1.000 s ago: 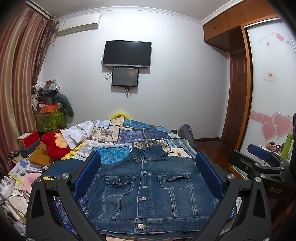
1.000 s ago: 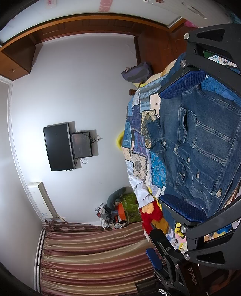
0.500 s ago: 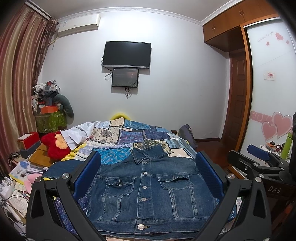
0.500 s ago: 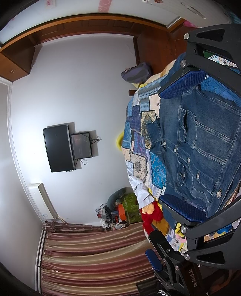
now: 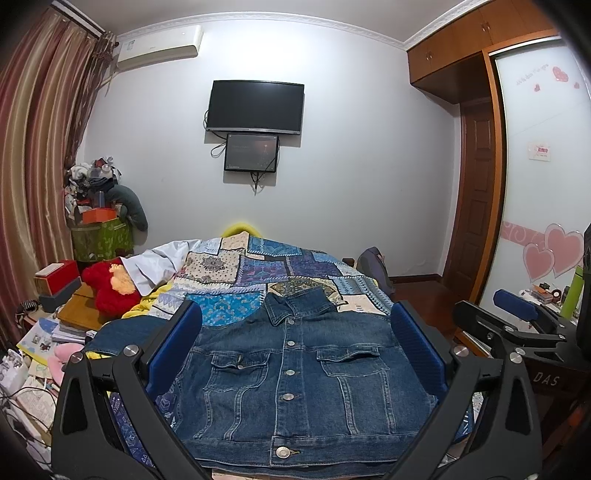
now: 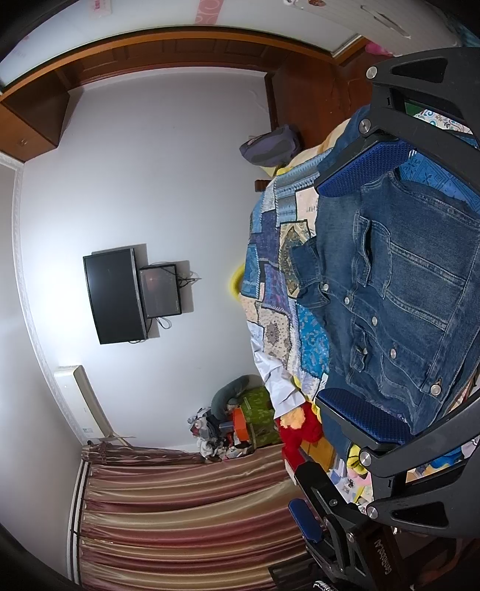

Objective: Fold large clothes
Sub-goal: 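Grasp the denim jacket's sleeve with the left gripper and lift it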

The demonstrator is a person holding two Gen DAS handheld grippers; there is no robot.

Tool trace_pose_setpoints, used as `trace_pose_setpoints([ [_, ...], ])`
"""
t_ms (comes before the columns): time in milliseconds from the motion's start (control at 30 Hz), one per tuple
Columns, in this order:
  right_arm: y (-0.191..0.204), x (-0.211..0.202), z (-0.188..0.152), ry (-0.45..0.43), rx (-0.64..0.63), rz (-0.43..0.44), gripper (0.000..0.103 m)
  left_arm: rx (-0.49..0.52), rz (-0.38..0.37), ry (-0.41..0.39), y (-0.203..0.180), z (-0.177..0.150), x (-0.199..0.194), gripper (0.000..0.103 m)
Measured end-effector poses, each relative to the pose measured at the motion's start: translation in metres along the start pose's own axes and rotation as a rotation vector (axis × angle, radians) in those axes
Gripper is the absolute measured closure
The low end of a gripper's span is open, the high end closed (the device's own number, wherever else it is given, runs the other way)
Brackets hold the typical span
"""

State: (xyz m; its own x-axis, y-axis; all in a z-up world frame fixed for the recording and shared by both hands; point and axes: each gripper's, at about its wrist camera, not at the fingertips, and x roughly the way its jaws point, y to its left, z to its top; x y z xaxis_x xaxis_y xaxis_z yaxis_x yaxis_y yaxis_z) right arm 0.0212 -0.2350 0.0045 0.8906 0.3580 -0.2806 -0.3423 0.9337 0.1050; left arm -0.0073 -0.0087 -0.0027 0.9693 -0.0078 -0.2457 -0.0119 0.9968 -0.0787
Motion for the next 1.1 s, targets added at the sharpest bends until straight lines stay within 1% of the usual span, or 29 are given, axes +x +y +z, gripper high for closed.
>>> trace_pose_setpoints([
  [33, -0.003, 0.007, -0.005, 0.003, 0.000, -0.002, 0.000, -0.002, 0.003, 0.001, 0.001, 0.000, 0.002, 0.000],
  [200, -0.004, 0.022, -0.006, 0.026, -0.001, -0.008, 0.000, -0.015, 0.026, 0.018, 0.012, 0.000, 0.014, 0.000],
  [367, -0.006, 0.050, -0.003, 0.059, -0.009, -0.011, 0.000, -0.032, 0.092, 0.039, 0.037, 0.003, 0.037, 0.000],
  [467, -0.007, 0.076, 0.000, 0.088, -0.030, -0.014, 0.000, -0.040, 0.154, 0.040, 0.059, 0.006, 0.054, 0.000],
  [567, -0.007, 0.104, 0.004, 0.105, -0.054, -0.024, 0.000, -0.040, 0.217, 0.067, 0.084, 0.008, 0.074, 0.000],
  [700, -0.010, 0.147, 0.009, 0.129, -0.081, -0.029, 0.000, -0.092, 0.311, 0.101, 0.128, 0.010, 0.104, 0.000],
  [767, -0.011, 0.171, 0.010, 0.152, -0.096, -0.033, 0.000, -0.147, 0.338, 0.145, 0.159, 0.007, 0.123, 0.000],
  [833, -0.013, 0.197, 0.009, 0.185, -0.123, -0.039, 0.000, -0.203, 0.346, 0.205, 0.192, 0.001, 0.140, 0.000],
  [867, -0.013, 0.210, 0.008, 0.204, -0.142, -0.046, 0.000, -0.232, 0.362, 0.241, 0.210, -0.004, 0.151, 0.000],
  [967, -0.015, 0.248, 0.003, 0.249, -0.195, -0.062, 0.000, -0.292, 0.412, 0.336, 0.250, -0.025, 0.175, 0.000],
  [1000, -0.016, 0.261, 0.000, 0.268, -0.208, -0.060, 0.000, -0.315, 0.428, 0.384, 0.268, -0.036, 0.187, 0.000],
  [1100, -0.021, 0.296, -0.009, 0.329, -0.212, -0.050, 0.000, -0.384, 0.440, 0.495, 0.301, -0.063, 0.212, 0.000],
])
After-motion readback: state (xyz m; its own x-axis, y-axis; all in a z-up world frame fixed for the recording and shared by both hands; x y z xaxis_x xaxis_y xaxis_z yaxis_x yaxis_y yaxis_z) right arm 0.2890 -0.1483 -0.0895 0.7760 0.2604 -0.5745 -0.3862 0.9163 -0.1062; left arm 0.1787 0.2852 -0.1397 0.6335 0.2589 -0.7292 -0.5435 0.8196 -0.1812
